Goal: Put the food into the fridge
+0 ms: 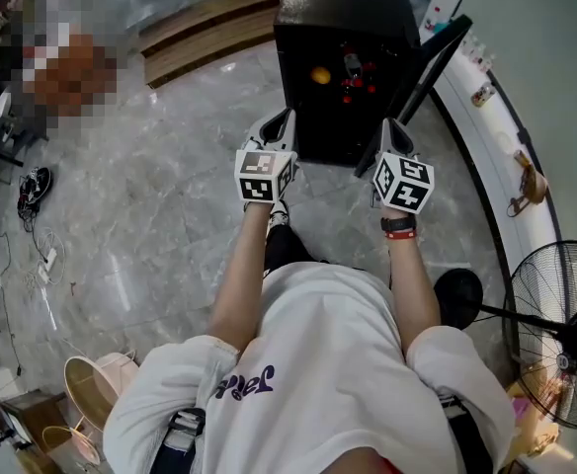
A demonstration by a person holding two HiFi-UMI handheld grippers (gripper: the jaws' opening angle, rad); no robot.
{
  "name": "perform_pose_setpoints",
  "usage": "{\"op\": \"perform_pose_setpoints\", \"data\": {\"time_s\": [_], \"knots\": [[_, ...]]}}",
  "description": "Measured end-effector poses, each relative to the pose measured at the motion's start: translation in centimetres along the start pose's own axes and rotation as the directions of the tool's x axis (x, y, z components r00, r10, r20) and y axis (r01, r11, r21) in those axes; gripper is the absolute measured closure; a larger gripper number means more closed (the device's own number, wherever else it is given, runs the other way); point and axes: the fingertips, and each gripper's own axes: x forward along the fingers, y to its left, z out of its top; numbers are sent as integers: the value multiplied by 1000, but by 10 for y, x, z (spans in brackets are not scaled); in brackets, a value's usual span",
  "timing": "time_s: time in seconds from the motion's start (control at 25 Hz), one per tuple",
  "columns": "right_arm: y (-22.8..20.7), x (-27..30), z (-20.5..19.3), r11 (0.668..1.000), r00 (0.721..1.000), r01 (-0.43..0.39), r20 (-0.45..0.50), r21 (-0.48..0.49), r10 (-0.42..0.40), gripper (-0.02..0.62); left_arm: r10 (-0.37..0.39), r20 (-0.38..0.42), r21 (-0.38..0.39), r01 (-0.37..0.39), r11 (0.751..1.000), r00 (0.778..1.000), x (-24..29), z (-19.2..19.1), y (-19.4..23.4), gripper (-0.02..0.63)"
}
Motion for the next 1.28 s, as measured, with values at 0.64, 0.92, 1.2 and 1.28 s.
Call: {"op": "perform_pose_setpoints", "data": {"time_s": [0.64,0.92,1.2,1.28], "knots": [[7,-16,4,999,999,12,53,-34,-10,581,2,8,1,-2,1000,1000,-11,-3,6,588],[2,-13,-2,1000,998,-8,66,3,7,581,22,2,-23,-21,1000,1000,-17,-14,12,588],[10,7,-21,977,992,-126,-50,-174,119,581,70,-40,-110,-74,991,997,-28,-45,44,588],[19,17,-33,932,971,-226,-141,-284,193,581,93,-65,-153,-102,983,994,-32,-60,59,588]]}}
